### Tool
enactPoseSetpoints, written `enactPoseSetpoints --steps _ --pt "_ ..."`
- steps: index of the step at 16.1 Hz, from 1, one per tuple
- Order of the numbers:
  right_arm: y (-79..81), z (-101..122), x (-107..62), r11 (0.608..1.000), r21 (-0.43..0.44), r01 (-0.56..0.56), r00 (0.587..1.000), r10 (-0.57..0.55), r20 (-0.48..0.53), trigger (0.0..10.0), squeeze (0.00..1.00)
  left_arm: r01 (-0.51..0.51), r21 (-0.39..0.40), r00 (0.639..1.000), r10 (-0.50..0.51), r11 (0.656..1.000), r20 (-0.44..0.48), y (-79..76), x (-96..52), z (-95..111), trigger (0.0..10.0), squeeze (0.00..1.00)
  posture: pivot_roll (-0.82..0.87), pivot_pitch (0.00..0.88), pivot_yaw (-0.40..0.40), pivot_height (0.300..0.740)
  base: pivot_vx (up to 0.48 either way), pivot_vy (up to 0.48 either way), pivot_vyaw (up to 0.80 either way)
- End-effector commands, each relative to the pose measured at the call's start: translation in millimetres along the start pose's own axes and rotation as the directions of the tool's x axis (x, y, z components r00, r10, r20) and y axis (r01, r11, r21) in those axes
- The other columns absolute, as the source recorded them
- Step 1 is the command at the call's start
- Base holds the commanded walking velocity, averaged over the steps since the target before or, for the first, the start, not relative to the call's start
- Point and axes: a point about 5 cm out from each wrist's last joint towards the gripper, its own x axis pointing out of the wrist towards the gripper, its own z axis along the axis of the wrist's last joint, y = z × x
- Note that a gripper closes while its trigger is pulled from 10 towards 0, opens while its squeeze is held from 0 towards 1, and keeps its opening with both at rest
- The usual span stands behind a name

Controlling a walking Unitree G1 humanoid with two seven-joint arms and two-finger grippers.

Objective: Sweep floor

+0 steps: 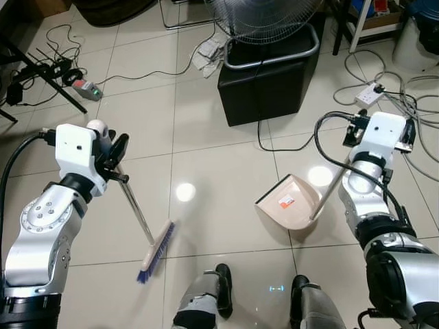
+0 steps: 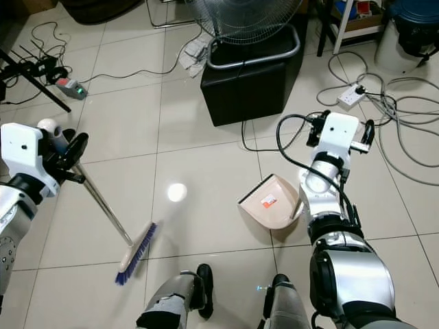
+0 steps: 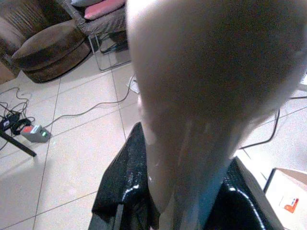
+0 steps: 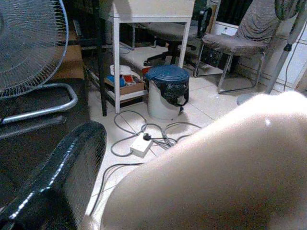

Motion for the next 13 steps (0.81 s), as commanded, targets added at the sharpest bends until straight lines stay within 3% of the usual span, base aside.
enactPoseSetpoints --steps 1,8,13 --pt "4.2 -6.7 -5.5 1.000 0.003 -0.011 0.999 0.011 -0.038 10.0 0.00 -0.026 0.042 1.000 0.025 0.999 0.016 8.4 -5.9 6.9 10.0 0.00 0.26 0.242 0.244 0.740 0.000 0.000 0.00" --pt "16.9 -13.0 -20.2 0.999 0.026 -0.023 0.998 0.024 -0.050 10.0 0.00 -0.025 0.036 1.000 0.024 0.999 0.018 7.6 -4.1 7.1 10.0 0.00 0.25 0.241 0.243 0.740 0.000 0.000 0.00" --pt "16.2 -13.6 -21.0 1.000 0.026 -0.016 0.999 0.018 -0.049 10.0 0.00 -0.025 0.032 0.999 0.024 0.999 0.021 7.1 -4.3 7.7 10.0 0.00 0.25 0.241 0.243 0.740 0.000 0.000 0.00"
